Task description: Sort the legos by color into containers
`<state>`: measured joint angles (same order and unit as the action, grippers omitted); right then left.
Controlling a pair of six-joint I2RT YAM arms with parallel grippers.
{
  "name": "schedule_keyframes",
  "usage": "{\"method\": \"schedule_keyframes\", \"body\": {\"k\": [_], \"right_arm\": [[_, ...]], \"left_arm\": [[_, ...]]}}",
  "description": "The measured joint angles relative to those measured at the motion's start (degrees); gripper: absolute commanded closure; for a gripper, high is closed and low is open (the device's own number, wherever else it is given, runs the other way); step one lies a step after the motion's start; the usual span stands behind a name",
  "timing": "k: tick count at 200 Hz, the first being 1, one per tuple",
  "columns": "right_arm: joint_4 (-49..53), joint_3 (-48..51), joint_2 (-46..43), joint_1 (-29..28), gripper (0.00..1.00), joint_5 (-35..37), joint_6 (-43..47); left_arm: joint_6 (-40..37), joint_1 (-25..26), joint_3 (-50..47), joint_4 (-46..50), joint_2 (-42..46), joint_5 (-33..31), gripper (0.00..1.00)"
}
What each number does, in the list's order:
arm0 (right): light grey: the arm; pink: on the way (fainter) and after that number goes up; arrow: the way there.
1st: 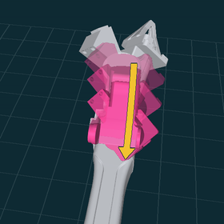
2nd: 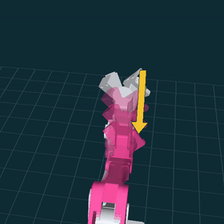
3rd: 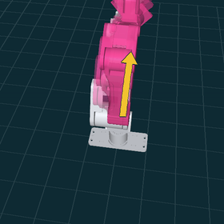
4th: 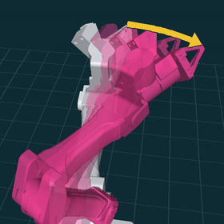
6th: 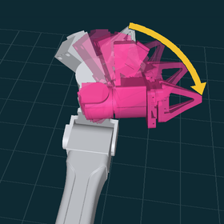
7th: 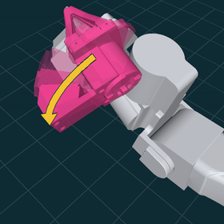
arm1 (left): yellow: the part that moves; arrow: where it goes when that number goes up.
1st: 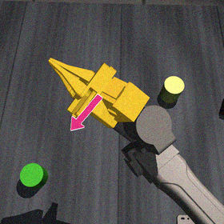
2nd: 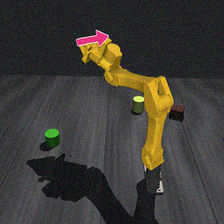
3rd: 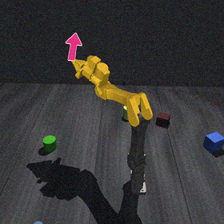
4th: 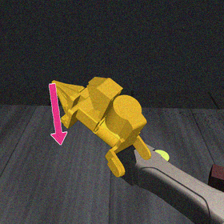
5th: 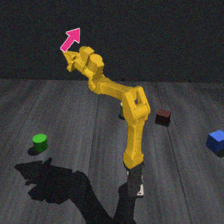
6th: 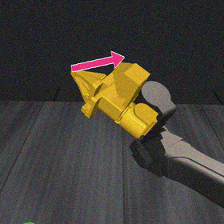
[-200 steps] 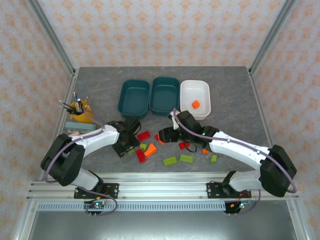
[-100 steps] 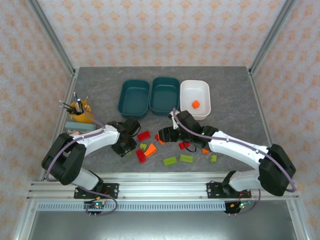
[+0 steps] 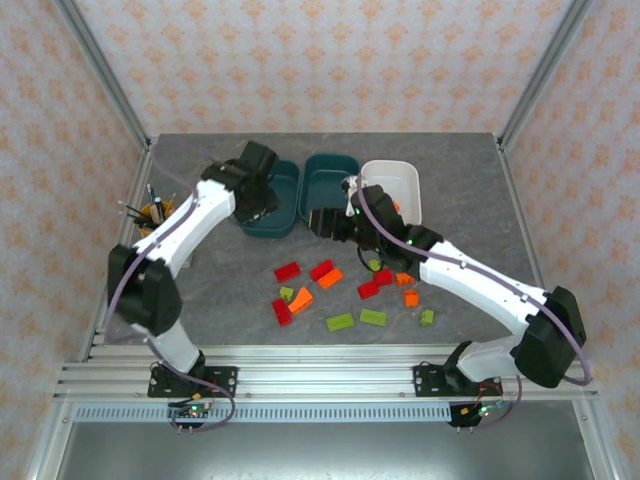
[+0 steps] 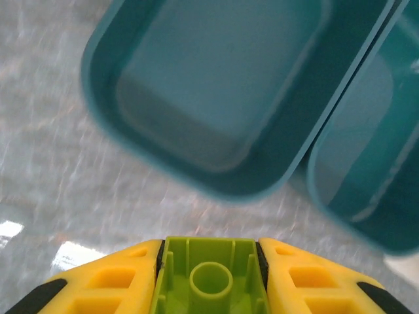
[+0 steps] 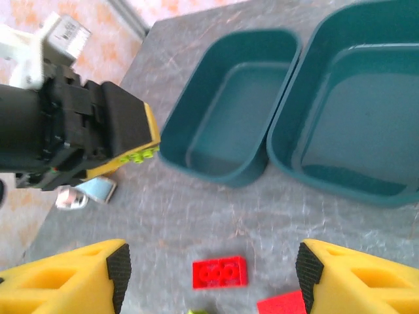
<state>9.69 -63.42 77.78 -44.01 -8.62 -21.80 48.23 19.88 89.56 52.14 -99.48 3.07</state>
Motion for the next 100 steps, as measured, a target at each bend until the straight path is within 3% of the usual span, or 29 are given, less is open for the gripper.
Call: {"method": "schedule_keyframes", "body": {"k": [52,100], "right_arm": [[2.14,-5.49,6.64,5.33,0.31,1.18,-3.78],[6.19,-5.64,7.23,6.21,0.30,1.18,-5.92]], "left_arm": [[-6.25,-3.63,17.62,2.75,-22.47,-0.61,0.61],[-8.68,-5.68,21.88,5.29,-30.40,-0.55,0.46]]}}
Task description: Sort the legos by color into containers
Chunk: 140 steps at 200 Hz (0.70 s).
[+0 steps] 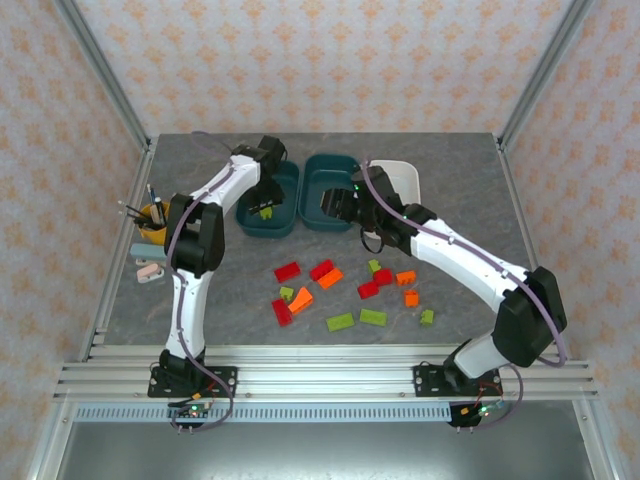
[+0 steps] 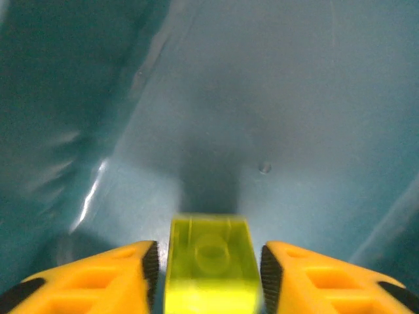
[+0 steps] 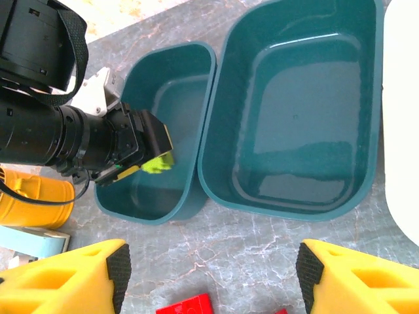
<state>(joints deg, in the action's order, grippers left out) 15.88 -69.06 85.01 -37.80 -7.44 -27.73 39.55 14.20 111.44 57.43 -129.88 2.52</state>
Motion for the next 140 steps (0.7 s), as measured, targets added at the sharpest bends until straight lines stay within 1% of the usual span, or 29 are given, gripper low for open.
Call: {"method": "schedule_keyframes", "body": {"k": [26,57,71,89,103,117,140], "right_arm": [[1.90,0.35,0.00,0.39,0.30,0.28,-0.85],[5.35,1.16,-0.52,1.88,0.31,1.75,-3.52],[8.63,1.64,-1.57,3.23,0.32,3.30,-6.69],[13.18,2.95,-4.00,5.90,0.32,5.33,-13.57],[16.04,5.27,-6.75,7.96,0.32,6.54,-20.33],[18.05,8.52,-9.73,9.16,0.31,7.32,-27.69],[20.37,12.22,-11.56,9.22,0.29,7.30,-39.26]], "left_arm": [[-0.59,-0.07,0.39,0.55,-0.15,0.09,0.39],[-0.50,-0.04,0.39,0.70,0.00,0.28,0.33],[-0.44,-0.04,0.39,0.70,0.61,0.39,0.30],[-0.48,0.07,0.37,0.66,3.13,0.39,0.28],[-0.72,0.46,-0.42,-0.09,7.13,0.37,0.26],[-1.95,1.79,-3.19,-2.25,13.46,0.17,0.24],[-5.64,6.99,-11.43,-8.11,26.82,0.66,0.22]]}}
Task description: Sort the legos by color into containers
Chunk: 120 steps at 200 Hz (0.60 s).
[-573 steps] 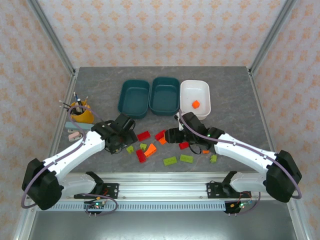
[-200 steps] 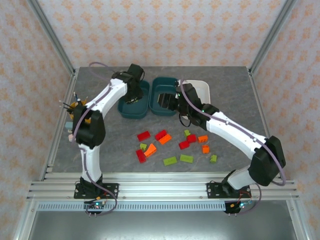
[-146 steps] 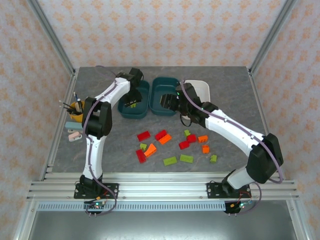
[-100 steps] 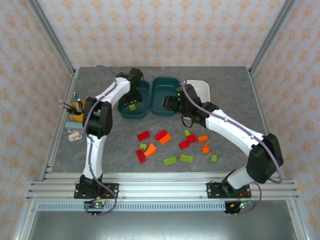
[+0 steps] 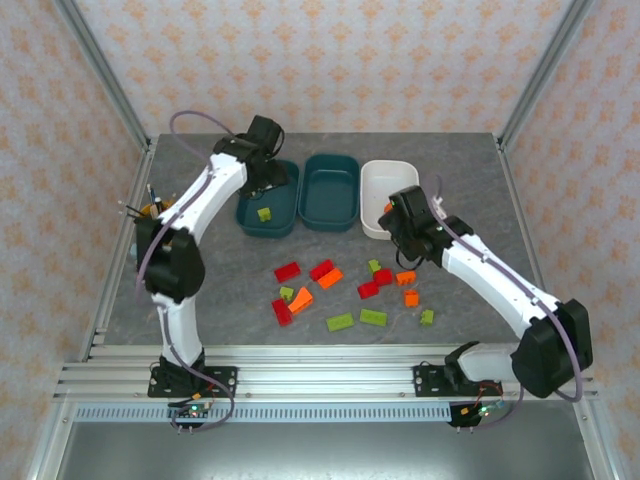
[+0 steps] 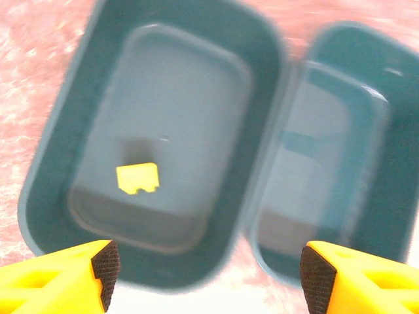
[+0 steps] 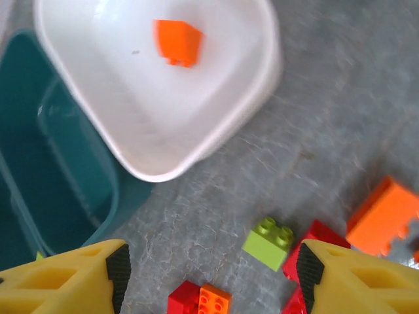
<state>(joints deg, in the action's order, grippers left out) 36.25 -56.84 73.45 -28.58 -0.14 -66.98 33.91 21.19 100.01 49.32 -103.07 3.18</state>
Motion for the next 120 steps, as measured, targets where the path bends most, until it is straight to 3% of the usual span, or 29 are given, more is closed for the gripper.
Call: {"method": "schedule_keyframes", "body": {"k": [30,62,120], "right_arm": [[0.90,0.63,4.04,0.02,0.27,-2.47,-10.29],[0.92,1.88,8.52,0.11,0.25,-6.43,-17.14],[-0.37,5.64,11.63,0.90,0.27,-11.47,-23.56]], "left_arm": [[-4.04,9.03,-15.54,-8.94,15.76,4.00,0.19],[-4.02,13.57,-29.09,-13.07,25.11,6.34,0.19],[-1.86,16.59,-35.30,-14.05,33.73,6.71,0.19]]}}
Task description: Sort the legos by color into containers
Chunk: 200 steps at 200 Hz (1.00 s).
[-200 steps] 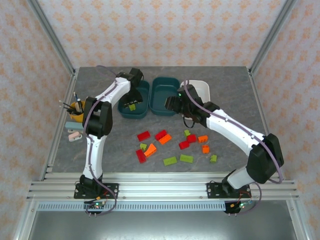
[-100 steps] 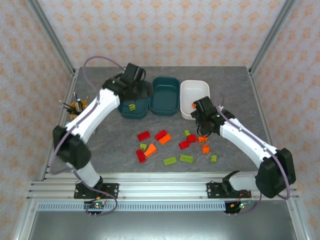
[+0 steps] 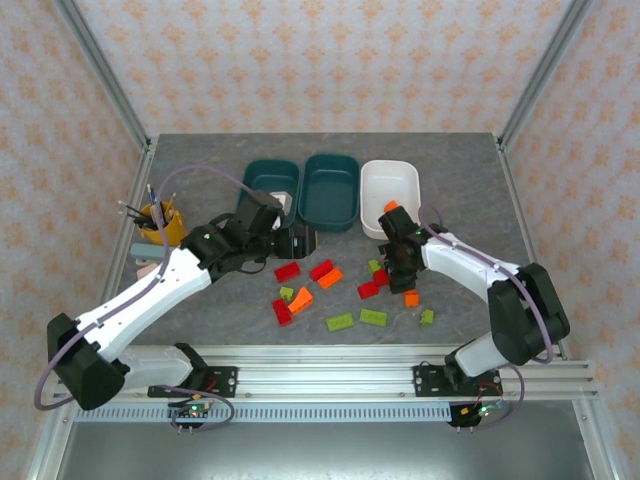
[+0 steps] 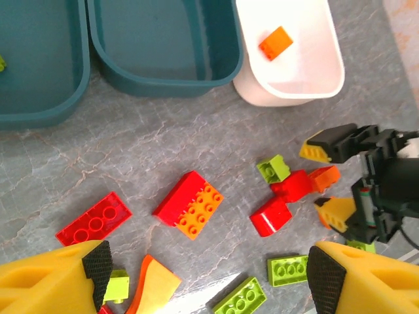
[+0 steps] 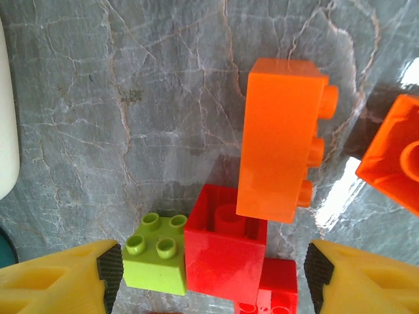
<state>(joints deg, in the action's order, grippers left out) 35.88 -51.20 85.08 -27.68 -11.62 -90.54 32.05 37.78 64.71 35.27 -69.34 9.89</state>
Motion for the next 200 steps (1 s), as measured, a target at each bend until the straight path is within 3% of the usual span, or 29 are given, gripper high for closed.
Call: {"method": "schedule_keyframes", "body": {"k": [38,133,167,200], "right_arm": [[-4.22,1.42,2.69,0.37,0.42,-1.79,-1.95],[-8.24,2.10,5.81,0.52,0.69,-3.08,-2.45],[-5.33,1.31,4.72,0.52,0.73,-1.25,-0.70],[2.58,-6.12,0.24,0.17,0.73,4.37,7.74]], "left_arm": [[0.72,0.00,-0.02,-0.26,1.31,0.00,0.19],[1.33,0.00,-0.02,-1.01,1.31,0.00,0.19],[1.99,0.00,-0.02,-1.33,1.31,-0.04,0.19],[3.41,0.00,0.15,-1.31,1.33,-1.38,0.19]]}}
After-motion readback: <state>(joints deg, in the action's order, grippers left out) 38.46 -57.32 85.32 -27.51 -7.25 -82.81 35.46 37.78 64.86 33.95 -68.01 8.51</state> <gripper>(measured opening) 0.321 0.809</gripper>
